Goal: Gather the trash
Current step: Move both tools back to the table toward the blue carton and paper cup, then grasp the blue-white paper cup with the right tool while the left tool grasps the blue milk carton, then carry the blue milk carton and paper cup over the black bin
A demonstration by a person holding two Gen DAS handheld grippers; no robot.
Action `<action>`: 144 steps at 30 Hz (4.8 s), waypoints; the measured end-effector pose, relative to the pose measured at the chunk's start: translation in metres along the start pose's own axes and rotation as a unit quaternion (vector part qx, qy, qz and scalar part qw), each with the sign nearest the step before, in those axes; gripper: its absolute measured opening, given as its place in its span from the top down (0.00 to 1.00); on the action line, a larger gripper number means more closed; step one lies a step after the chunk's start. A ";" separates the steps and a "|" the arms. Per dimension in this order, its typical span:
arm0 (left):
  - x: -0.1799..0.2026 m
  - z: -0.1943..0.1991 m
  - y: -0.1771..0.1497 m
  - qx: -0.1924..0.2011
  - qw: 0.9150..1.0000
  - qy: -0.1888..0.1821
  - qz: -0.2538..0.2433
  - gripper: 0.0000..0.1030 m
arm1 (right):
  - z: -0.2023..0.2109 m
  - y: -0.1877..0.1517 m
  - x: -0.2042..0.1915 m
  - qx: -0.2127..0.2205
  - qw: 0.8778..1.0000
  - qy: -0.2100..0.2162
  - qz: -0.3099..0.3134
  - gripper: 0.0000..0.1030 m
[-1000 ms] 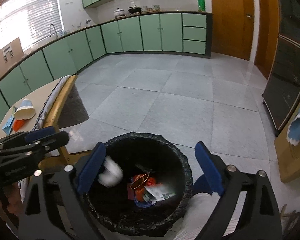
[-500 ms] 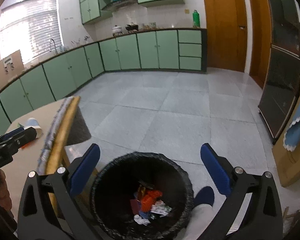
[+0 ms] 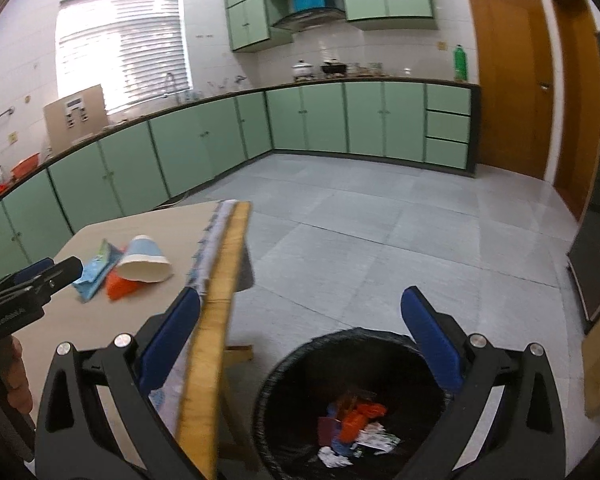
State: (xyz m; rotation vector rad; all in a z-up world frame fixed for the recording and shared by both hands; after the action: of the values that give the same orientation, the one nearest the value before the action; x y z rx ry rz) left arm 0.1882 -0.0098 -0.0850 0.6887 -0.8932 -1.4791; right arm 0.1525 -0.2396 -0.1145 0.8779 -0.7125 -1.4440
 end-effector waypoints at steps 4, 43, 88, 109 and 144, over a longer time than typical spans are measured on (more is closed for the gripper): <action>-0.030 0.005 -0.001 0.003 1.000 0.022 0.012 0.20 | -0.011 0.005 -0.030 -0.002 1.000 0.023 0.015 0.05; -0.177 -0.077 -0.018 -0.055 0.990 0.119 0.052 0.20 | -0.197 0.028 -0.198 -0.117 0.982 0.115 0.090 0.05; -0.159 -0.132 -0.029 -0.142 0.986 0.068 0.052 0.40 | -0.215 0.014 -0.203 -0.165 0.971 0.149 0.093 0.29; -0.140 -0.080 -0.015 -0.088 0.991 0.081 0.052 0.55 | -0.188 0.020 -0.188 -0.144 0.974 0.152 0.084 0.49; -0.113 -0.044 -0.003 -0.064 0.995 0.057 0.052 0.55 | -0.105 0.037 -0.176 -0.082 0.972 0.203 0.085 0.74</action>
State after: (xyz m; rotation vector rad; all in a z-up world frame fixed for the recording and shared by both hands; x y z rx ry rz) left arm 0.2354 0.0957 -0.1202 0.6166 -0.7290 -1.3779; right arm 0.2565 -0.0587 -0.1203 0.9214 -0.3458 -1.1062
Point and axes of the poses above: each gripper's, at about its wrist camera, not at the fingertips, and z roughly against the way its jaws point, x to its right, y to its top, the point moved 6 cm from there along -z, roughly the way its jaws point
